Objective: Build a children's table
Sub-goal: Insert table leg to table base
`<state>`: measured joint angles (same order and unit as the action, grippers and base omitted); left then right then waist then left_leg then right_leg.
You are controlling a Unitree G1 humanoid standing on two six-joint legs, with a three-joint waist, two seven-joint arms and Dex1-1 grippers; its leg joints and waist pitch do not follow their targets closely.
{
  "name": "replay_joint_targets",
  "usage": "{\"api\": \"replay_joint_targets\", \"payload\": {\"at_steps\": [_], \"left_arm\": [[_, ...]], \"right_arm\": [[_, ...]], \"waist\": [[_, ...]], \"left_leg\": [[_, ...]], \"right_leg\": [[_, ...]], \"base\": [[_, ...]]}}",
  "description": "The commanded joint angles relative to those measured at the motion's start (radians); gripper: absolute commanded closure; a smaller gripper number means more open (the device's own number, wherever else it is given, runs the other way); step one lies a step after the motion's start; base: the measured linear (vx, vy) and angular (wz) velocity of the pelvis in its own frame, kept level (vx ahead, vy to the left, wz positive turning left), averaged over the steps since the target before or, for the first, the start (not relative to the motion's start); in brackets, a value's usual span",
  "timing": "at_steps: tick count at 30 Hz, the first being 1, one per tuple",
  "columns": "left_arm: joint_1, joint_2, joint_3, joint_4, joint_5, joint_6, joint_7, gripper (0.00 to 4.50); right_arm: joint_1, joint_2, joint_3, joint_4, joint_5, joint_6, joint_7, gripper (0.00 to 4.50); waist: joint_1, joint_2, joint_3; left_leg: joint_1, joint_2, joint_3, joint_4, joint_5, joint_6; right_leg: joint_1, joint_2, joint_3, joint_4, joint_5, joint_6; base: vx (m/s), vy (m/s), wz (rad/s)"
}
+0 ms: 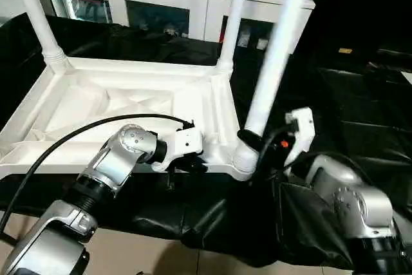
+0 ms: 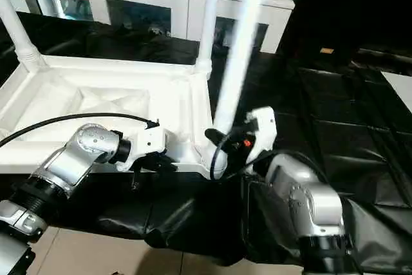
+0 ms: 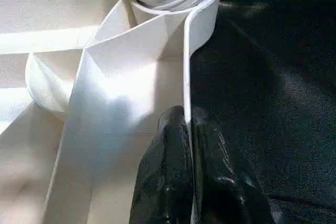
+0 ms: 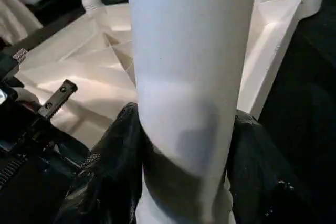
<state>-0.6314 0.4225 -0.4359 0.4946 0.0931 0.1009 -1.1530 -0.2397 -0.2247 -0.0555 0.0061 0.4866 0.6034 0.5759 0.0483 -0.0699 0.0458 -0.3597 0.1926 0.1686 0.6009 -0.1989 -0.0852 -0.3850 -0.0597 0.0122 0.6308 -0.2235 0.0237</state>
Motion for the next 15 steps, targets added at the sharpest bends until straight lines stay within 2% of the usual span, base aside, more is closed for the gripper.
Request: {"api": "replay_joint_targets", "payload": {"at_steps": [1,4,6,9,11,12,15], "left_arm": [[-0.021,0.005,0.011,0.026,0.027,0.003,0.032,4.50],[-0.023,0.003,0.011,0.029,0.027,0.003,0.033,4.50],[-0.025,0.001,0.011,0.032,0.027,0.002,0.035,4.50],[-0.025,0.001,0.011,0.033,0.027,0.002,0.036,4.50],[-0.026,0.001,0.011,0.034,0.027,0.002,0.037,4.50],[-0.027,0.000,0.011,0.037,0.027,0.001,0.036,4.50],[-0.028,-0.001,0.011,0.040,0.028,-0.001,0.036,4.50]], "right_arm": [[0.044,0.016,-0.001,0.019,0.004,-0.020,0.004,2.64],[0.067,0.027,-0.006,0.021,-0.003,-0.064,0.007,2.64],[0.098,0.054,-0.022,0.020,-0.013,-0.127,-0.005,2.64],[0.110,0.063,-0.024,0.015,-0.015,-0.149,-0.008,2.64],[0.127,0.067,-0.016,0.009,-0.030,-0.185,-0.010,2.64],[0.150,0.064,0.010,0.009,-0.069,-0.244,-0.003,2.65],[0.167,0.061,0.031,0.014,-0.096,-0.289,0.003,2.65]], "waist": [[0.005,0.022,-0.050],[0.004,0.025,-0.049],[0.003,0.025,-0.050],[0.004,0.025,-0.048],[0.003,0.026,-0.048],[0.004,0.028,-0.048],[0.003,0.028,-0.046]], "left_leg": [[0.014,0.030,-0.001,-0.082,-0.192,-0.025],[0.012,0.030,-0.003,-0.086,-0.206,-0.030],[0.012,0.030,-0.004,-0.086,-0.214,-0.028],[0.012,0.030,-0.004,-0.088,-0.224,-0.027],[0.011,0.030,-0.004,-0.089,-0.232,-0.028],[0.011,0.031,-0.005,-0.090,-0.238,-0.030],[0.010,0.029,-0.006,-0.091,-0.242,-0.029]], "right_leg": [[0.028,-0.058,0.020,-0.071,-0.021,-0.238],[0.030,-0.056,0.019,-0.073,-0.038,-0.234],[0.029,-0.057,0.019,-0.073,-0.045,-0.232],[0.029,-0.057,0.020,-0.076,-0.062,-0.229],[0.027,-0.057,0.020,-0.078,-0.079,-0.225],[0.026,-0.058,0.021,-0.079,-0.085,-0.220],[0.027,-0.055,0.021,-0.080,-0.089,-0.215]], "base": [[0.000,0.000,0.00],[0.000,0.000,0.00],[0.000,0.000,0.00],[0.000,0.000,0.00],[0.000,0.000,0.00],[0.000,0.000,0.00],[0.000,0.000,0.00]]}}
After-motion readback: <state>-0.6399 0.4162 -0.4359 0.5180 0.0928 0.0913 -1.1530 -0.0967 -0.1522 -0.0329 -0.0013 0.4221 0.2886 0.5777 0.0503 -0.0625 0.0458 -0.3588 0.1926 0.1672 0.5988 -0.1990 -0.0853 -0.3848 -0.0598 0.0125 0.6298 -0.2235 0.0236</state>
